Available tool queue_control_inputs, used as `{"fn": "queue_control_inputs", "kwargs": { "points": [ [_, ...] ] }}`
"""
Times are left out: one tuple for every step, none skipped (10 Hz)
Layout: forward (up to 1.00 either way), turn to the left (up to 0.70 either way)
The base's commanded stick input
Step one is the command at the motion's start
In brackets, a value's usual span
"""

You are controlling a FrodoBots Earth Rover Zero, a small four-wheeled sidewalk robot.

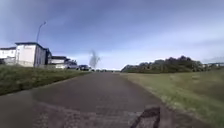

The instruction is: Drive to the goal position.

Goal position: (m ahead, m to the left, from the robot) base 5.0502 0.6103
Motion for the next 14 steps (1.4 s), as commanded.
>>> {"fn": "queue_control_inputs", "kwargs": {
  "points": [
    [1.0, 0.0],
    [1.0, 0.0],
    [1.0, 0.0],
    [1.0, 0.0],
    [1.0, 0.27],
    [1.0, 0.23],
    [1.0, 0.04],
    [1.0, 0.0],
    [1.0, 0.0],
    [1.0, 0.0],
    [1.0, 0.0],
    [1.0, 0.0],
    [1.0, 0.0],
    [1.0, 0.0]
  ]
}}
